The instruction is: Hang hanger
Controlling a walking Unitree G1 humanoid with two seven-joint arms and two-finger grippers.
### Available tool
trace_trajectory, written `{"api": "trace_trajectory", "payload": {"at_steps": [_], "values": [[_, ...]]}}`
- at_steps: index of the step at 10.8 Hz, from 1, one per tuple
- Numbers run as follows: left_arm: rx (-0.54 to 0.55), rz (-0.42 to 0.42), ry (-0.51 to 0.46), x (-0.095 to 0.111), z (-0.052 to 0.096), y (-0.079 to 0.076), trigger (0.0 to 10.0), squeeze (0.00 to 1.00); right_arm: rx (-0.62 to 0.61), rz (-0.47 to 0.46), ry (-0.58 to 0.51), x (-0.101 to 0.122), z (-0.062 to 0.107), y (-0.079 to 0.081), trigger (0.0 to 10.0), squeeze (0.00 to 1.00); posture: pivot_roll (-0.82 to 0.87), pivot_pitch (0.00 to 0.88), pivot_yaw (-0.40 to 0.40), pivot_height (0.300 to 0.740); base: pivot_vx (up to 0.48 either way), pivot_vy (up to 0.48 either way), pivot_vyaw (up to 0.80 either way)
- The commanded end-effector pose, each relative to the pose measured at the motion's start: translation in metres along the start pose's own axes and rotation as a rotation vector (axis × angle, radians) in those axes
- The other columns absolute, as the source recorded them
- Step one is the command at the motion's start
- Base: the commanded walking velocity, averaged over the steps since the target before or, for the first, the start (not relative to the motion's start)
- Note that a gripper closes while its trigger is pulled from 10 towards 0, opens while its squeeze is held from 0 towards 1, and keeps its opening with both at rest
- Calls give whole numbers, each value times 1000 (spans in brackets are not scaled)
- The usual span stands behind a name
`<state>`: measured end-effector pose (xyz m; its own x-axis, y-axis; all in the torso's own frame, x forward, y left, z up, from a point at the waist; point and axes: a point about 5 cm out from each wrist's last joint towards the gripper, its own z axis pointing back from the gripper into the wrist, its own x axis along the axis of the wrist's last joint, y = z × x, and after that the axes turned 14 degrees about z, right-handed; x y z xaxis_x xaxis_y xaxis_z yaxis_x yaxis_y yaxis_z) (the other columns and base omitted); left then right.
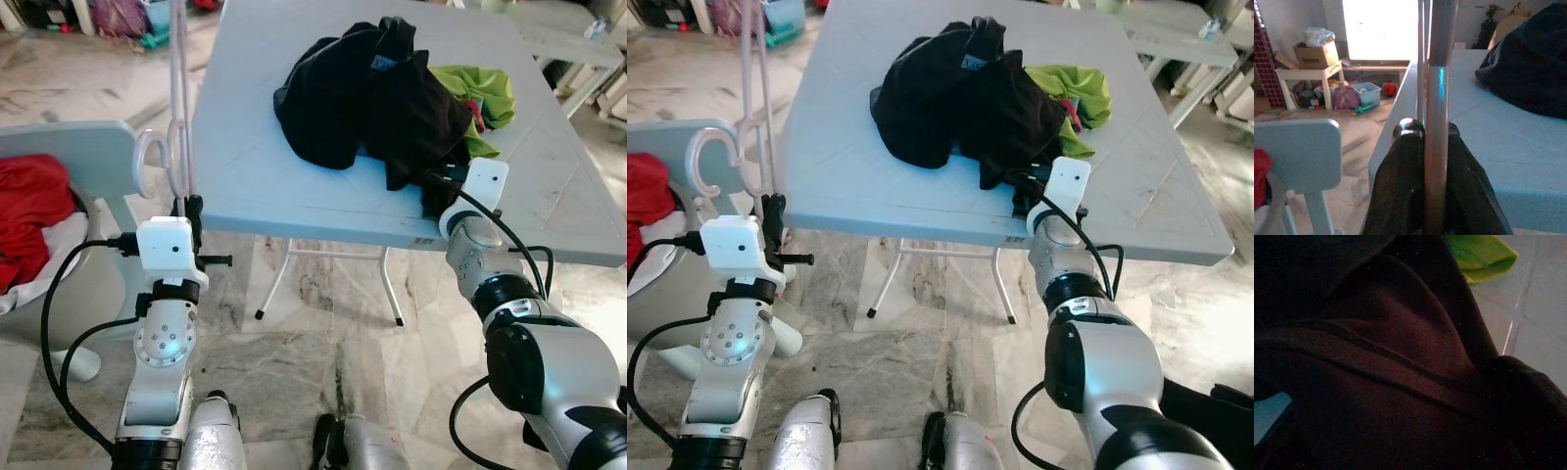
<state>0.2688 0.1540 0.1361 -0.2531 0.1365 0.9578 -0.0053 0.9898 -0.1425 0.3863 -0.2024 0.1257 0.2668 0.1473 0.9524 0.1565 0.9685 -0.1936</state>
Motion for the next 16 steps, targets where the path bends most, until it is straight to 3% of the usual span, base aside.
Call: {"api": "trace_trajectory", "payload": {"at_steps": [1, 2, 3, 4, 5, 7, 9, 10, 14, 16], "values": [[-7, -1, 6, -1, 0, -3, 10000, 0, 25, 64, -16, 2, -1, -4, 10000, 1000, 143, 144, -117, 740, 0, 0, 0], [-17, 14, 20, -3, 2, -3, 10000, 0, 105, 92, -51, 2, 0, -5, 10000, 824, 137, 143, -121, 740, 0, 0, 0], [-37, 13, 40, -6, 5, -3, 10000, 0, 195, 94, -94, -2, 3, -5, 10000, 816, 133, 145, -122, 740, 0, 0, 0], [-58, 27, 41, -5, 5, -4, 10000, 0, 241, 63, -176, 4, 5, -9, 10000, 396, 131, 145, -120, 740, 0, 0, 0], [-69, 29, 28, -2, 4, -4, 10000, 0, 284, -3, -292, 14, 9, -17, 10000, 306, 126, 142, -114, 740, 0, 0, 0], [-87, 28, 0, 6, 0, -1, 10000, 0, 302, 90, -441, 25, 17, -35, 10000, 267, 117, 141, -106, 740, 0, 0, 0], [-93, 24, -6, 10, 2, 3, 10000, 0, 339, 139, -472, 27, 20, -40, 10000, 275, 120, 145, -103, 740, 0, 0, 0], [-94, 16, -6, 13, 7, 9, 10000, 0, 444, 179, -494, 31, 24, -42, 10000, 275, 126, 151, -100, 740, 0, 0, 0], [-99, 9, -7, 15, 5, 10, 10000, 0, 810, 291, -391, 20, 32, -41, 10000, 267, 128, 151, -97, 740, 0, 0, 0], [-106, 7, -14, 19, 6, 10, 10000, 0, 861, 322, -318, 15, 32, -45, 10000, 275, 136, 164, -99, 740, 122, 0, 0]]}}
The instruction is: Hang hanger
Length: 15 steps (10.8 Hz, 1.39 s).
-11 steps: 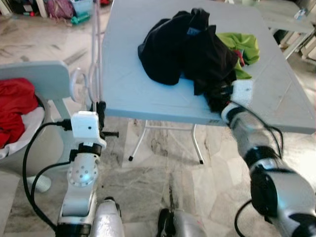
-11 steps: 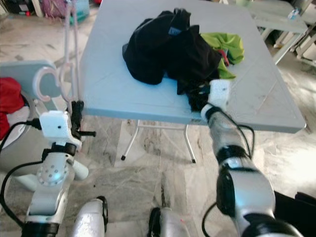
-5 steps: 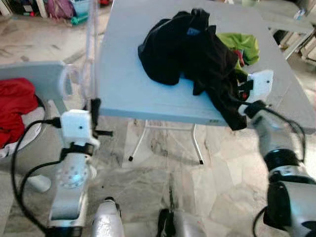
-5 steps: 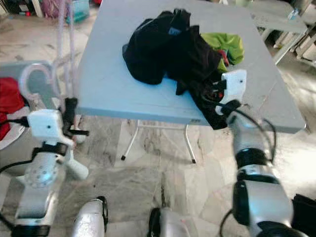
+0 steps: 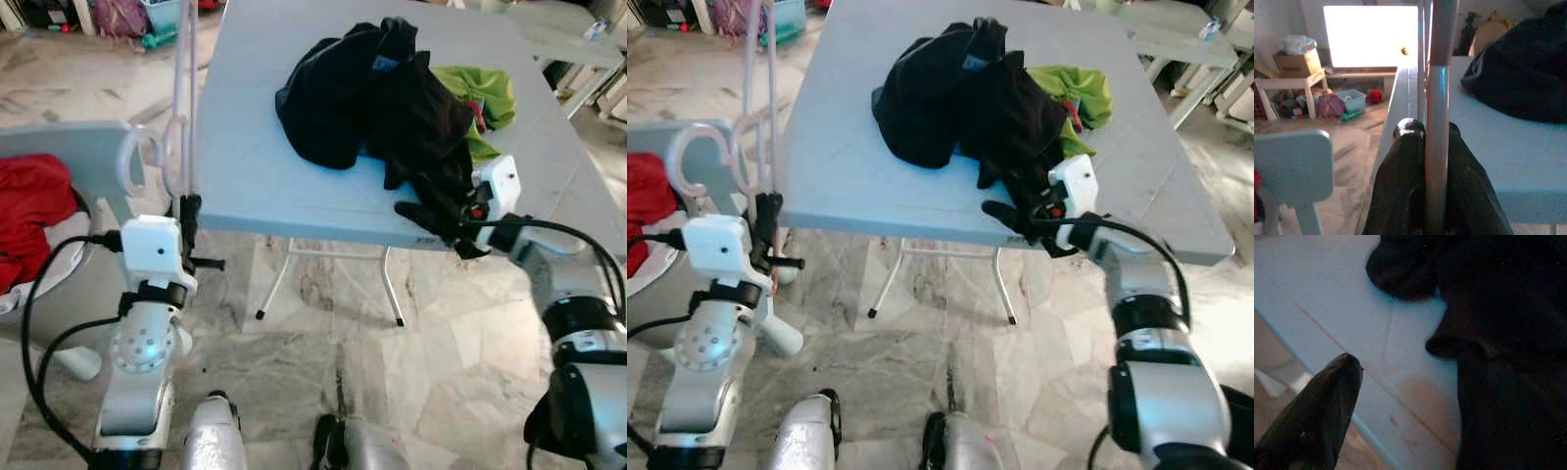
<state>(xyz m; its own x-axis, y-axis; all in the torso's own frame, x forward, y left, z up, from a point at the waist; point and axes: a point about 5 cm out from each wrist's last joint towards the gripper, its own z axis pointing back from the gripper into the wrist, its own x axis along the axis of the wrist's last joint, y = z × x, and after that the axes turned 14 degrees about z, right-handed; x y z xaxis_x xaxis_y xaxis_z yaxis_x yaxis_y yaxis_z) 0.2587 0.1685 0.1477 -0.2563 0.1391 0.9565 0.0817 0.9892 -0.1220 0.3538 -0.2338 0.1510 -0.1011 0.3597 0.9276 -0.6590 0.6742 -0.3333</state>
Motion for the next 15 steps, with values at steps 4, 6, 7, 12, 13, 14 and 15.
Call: {"api": "trace_trajectory", "payload": {"at_steps": [4, 6, 7, 12, 13, 14, 15], "values": [[-1, -7, -6, 5, 6, 0, 10000, 0, -26, -58, 162, -16, 0, -2, 10000, 275, 154, 175, -106, 740, 254, 0, 0], [1, -7, -5, 6, 7, 0, 10000, 0, -11, -63, 207, -21, -2, 1, 10000, 275, 154, 178, -107, 740, 253, 0, 0], [2, -6, -5, 6, 7, -1, 10000, 0, -14, -90, 233, -24, -4, 3, 10000, 271, 157, 181, -109, 740, 255, 0, 0], [15, -3, 0, 6, 10, -3, 10000, 0, -508, -196, 343, -8, -18, -27, 10000, 271, 175, 196, -125, 740, 100, 0, 0], [16, -3, 2, 6, 10, -3, 10000, 0, -629, -206, 221, 15, -25, -39, 10000, 275, 180, 199, -123, 740, 0, 0, 0], [16, -4, 4, 6, 10, -3, 10000, 0, -697, -272, 70, 36, -31, -46, 10000, 267, 183, 199, -121, 740, 0, 0, 0], [16, -5, 6, 6, 10, -3, 10000, 0, -646, -268, -52, 56, -41, -45, 10000, 129, 186, 199, -118, 740, 0, 0, 0]]}}
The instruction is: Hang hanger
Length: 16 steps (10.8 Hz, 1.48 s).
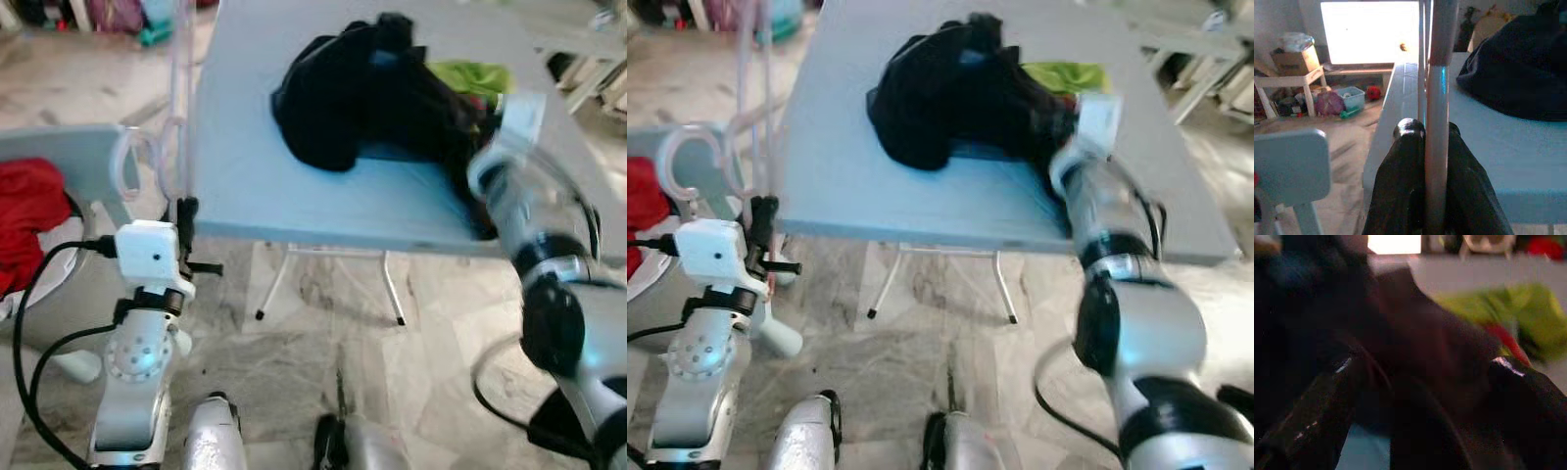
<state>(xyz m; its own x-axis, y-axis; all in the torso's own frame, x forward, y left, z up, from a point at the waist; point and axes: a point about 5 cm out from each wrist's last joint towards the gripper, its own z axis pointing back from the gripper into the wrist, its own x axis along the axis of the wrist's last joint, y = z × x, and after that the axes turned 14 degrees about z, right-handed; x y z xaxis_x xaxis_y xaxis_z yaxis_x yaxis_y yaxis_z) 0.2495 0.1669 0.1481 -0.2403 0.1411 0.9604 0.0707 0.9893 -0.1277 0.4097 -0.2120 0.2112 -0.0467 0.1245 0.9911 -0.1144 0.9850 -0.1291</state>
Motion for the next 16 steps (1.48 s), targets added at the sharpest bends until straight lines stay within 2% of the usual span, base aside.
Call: {"api": "trace_trajectory", "payload": {"at_steps": [1, 2, 3, 5, 6, 8, 9, 10, 11, 13, 15, 16], "values": [[6, -9, -8, 3, 1, 0, 10000, 0, 30, 8, -33, 3, 0, 2, 10000, 43, 183, 197, -114, 740, 0, 0, 0], [11, -12, -4, 2, 1, -1, 10000, 0, 127, 75, -71, 3, 2, 7, 10000, 31, 178, 198, -110, 740, 0, 0, 0], [10, -13, 1, 1, 1, -1, 10000, 0, 162, 138, -87, 0, 5, 6, 10000, 0, 166, 197, -105, 740, 0, 0, 0], [27, -20, 17, -3, -1, 0, 10000, 0, 190, 262, -131, -15, 23, -7, 10000, 0, 149, 190, -103, 740, 0, 0, 0], [62, -23, 39, -8, 0, 3, 10000, 0, 175, 254, -158, -26, 35, -11, 10000, 0, 140, 174, -105, 740, 0, 0, 0], [67, -3, 78, -16, 4, 3, 10000, 0, 69, 255, -199, -47, 59, -5, 10000, 0, 131, 142, -105, 740, 0, 0, 0], [73, 7, 108, -23, 5, 5, 10000, 0, -24, 171, -202, -55, 67, 1, 10000, 0, 122, 126, -96, 740, 0, 0, 0], [53, 12, 99, -26, 2, 5, 10000, 0, -139, 141, -190, -67, 79, 11, 10000, 0, 106, 116, -84, 740, 0, 0, 0], [54, -13, 88, -22, -5, 5, 10000, 0, -178, 118, -165, -75, 87, 22, 10000, 0, 104, 110, -80, 740, 0, 0, 0], [19, -3, 88, -21, -15, 0, 10000, 0, -127, 99, -135, -82, 95, 51, 10000, 0, 87, 92, -67, 740, 0, 0, 0], [2, -2, 84, -25, -17, -6, 10000, 0, -178, 89, -93, -86, 98, 48, 10000, 0, 82, 85, -67, 740, 0, 0, 0], [-2, 2, 86, -26, -18, -10, 10000, 0, -179, 92, -107, -81, 98, 46, 10000, 0, 75, 86, -70, 740, 0, 0, 0]]}}
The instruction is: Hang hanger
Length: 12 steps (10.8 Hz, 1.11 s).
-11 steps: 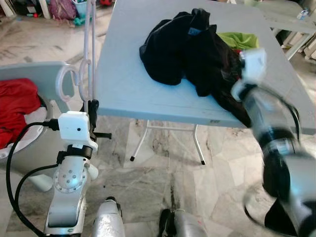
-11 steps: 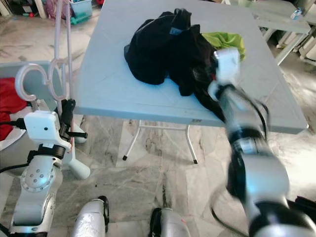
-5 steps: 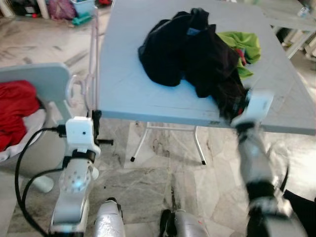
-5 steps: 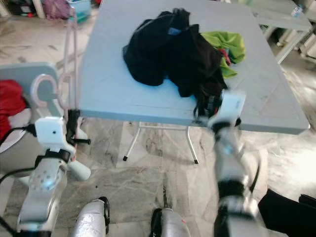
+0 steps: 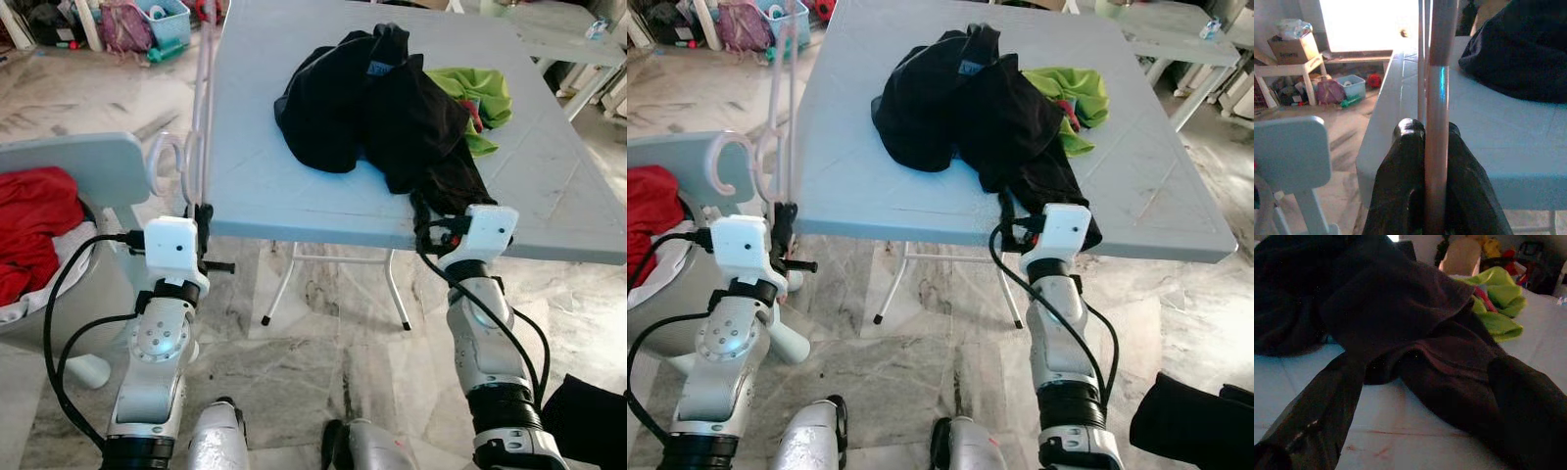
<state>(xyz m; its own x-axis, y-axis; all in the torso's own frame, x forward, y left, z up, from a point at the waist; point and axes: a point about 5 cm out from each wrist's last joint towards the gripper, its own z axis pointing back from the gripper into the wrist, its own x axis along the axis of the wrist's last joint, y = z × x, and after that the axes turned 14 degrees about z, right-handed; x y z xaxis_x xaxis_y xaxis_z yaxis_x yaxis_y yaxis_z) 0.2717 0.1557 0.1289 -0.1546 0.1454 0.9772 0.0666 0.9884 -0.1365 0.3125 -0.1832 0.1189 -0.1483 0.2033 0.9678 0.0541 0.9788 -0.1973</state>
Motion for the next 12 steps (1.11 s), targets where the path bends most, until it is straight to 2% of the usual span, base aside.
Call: {"api": "trace_trajectory", "payload": {"at_steps": [1, 3, 7, 10, 12], "values": [[-17, -3, 1, -2, -1, -6, 10000, 0, -35, 1, -8, 4, -1, -11, 10000, 0, 69, 90, -72, 740, 0, 0, 0], [-21, -1, -2, -2, -2, -7, 10000, 0, -51, -14, -3, 6, -1, -14, 10000, 0, 67, 94, -72, 740, -272, 0, 0], [-28, 4, -4, -3, -2, -9, 10000, 0, 7, -79, 10, 3, 4, -4, 10000, 0, 65, 100, -72, 740, -276, 0, 0], [-13, 1, -9, -3, -2, -8, 10000, 0, -22, -78, 47, -1, 4, -10, 10000, 0, 63, 109, -73, 740, 0, 0, 0], [5, 12, -4, -2, -5, -5, 10000, 0, -13, -84, 66, -2, 2, -8, 10000, 0, 69, 128, -73, 740, 0, 0, 0]]}}
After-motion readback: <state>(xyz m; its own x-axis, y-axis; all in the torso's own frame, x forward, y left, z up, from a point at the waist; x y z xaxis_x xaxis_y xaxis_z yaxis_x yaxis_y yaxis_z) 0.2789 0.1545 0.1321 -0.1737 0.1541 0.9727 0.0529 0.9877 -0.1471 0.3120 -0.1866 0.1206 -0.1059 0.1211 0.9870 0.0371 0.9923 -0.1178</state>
